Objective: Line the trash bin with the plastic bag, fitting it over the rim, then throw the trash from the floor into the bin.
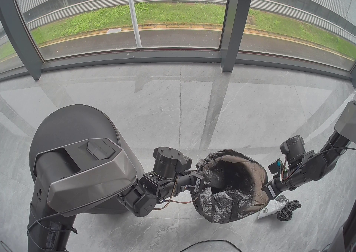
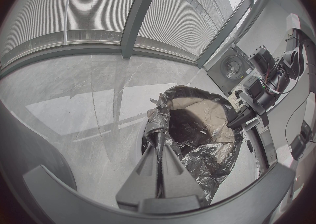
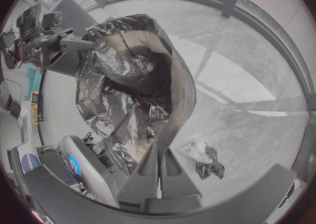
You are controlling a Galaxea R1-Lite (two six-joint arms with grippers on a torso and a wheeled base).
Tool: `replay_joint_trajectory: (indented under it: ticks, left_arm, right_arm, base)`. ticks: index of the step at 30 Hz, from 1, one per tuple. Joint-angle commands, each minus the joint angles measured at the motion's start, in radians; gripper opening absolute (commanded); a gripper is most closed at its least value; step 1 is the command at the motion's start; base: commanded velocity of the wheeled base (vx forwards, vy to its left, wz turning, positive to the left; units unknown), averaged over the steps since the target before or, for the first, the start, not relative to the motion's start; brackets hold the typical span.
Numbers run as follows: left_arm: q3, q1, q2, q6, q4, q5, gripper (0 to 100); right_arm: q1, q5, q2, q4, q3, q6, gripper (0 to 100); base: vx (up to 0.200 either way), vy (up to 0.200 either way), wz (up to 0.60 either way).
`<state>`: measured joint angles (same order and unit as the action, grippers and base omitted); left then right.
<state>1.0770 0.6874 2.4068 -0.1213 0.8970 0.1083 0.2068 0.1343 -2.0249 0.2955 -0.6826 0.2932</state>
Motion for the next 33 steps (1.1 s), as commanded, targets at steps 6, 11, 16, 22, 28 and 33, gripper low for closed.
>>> replay_joint_trajectory:
  ticks: [6,11,16,22,28,33]
  left_arm:
    - [-0.006,0.003,0.021,-0.001,0.006,-0.007,0]
    - [-0.006,0.001,0.014,-0.001,0.008,-0.007,0]
    - [-0.008,0.001,0.020,0.000,0.034,-0.009,0]
    - [-0.072,0.015,0.012,0.002,0.077,-0.010,0]
    - [-0.174,0.017,-0.034,0.003,0.088,-0.010,0]
    - [-0.174,0.007,-0.052,0.000,0.086,-0.030,0]
  right_arm:
    - [-0.055,0.002,-0.029,0.010,-0.009,0.043,0]
    - [-0.078,0.004,-0.035,0.042,-0.011,0.061,100]
    - [-0.087,0.002,-0.035,0.045,-0.011,0.072,100]
    - [-0.092,0.002,-0.028,0.045,-0.002,0.078,100]
    - [-0.056,-0.005,0.015,0.045,0.100,0.138,100]
    - [-0.050,-0.033,-0.018,0.047,0.034,0.129,100]
  base:
    - [0.000,0.000,0.00]
    - [0.000,0.000,0.00]
    - [0.000,0.000,0.00]
    - [0.000,0.000,0.00]
    - [0.000,0.000,0.00]
    - [0.000,0.000,0.00]
